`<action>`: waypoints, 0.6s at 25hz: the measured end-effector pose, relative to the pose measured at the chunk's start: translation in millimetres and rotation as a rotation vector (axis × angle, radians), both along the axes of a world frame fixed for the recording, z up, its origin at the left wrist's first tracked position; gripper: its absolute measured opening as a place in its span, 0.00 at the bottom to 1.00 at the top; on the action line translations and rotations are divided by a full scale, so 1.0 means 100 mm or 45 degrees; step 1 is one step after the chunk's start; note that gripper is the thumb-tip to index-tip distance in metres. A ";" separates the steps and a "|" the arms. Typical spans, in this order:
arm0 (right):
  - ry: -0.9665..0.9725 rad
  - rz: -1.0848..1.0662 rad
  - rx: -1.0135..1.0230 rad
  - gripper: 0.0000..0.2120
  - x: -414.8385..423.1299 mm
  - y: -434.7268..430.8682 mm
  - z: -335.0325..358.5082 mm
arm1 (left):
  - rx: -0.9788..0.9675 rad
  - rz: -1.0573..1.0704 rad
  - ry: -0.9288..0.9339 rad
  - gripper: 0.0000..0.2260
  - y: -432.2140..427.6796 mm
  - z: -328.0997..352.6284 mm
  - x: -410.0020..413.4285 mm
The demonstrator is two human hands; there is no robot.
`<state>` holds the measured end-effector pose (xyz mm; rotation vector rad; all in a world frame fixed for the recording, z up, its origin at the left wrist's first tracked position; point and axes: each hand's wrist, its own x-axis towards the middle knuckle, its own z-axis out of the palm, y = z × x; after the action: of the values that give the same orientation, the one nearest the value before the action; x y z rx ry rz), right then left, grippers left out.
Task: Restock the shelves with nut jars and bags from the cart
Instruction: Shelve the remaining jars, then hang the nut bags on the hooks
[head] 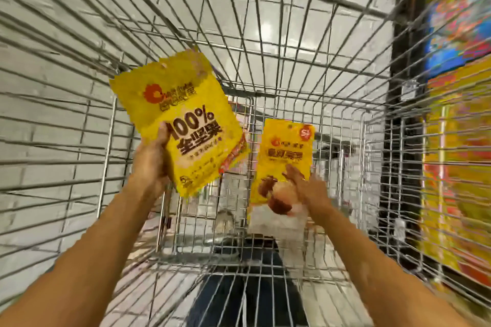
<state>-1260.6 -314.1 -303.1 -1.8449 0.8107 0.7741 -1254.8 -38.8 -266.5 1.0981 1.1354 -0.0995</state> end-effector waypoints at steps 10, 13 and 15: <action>-0.756 -0.354 0.220 0.19 0.16 -0.40 2.65 | 0.416 -0.463 -0.349 0.19 -0.25 2.59 0.30; -0.981 -0.560 0.304 0.18 -0.28 -0.69 3.42 | 0.427 -0.550 -0.509 0.14 -0.71 3.42 0.24; -1.135 -0.641 0.233 0.10 -0.66 -0.92 3.88 | 0.388 -0.632 -0.683 0.12 -1.08 3.88 0.12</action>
<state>-1326.2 -406.5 85.2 -1.4911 0.5360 -0.2932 -1242.8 -146.6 121.5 1.5490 0.3894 -0.0142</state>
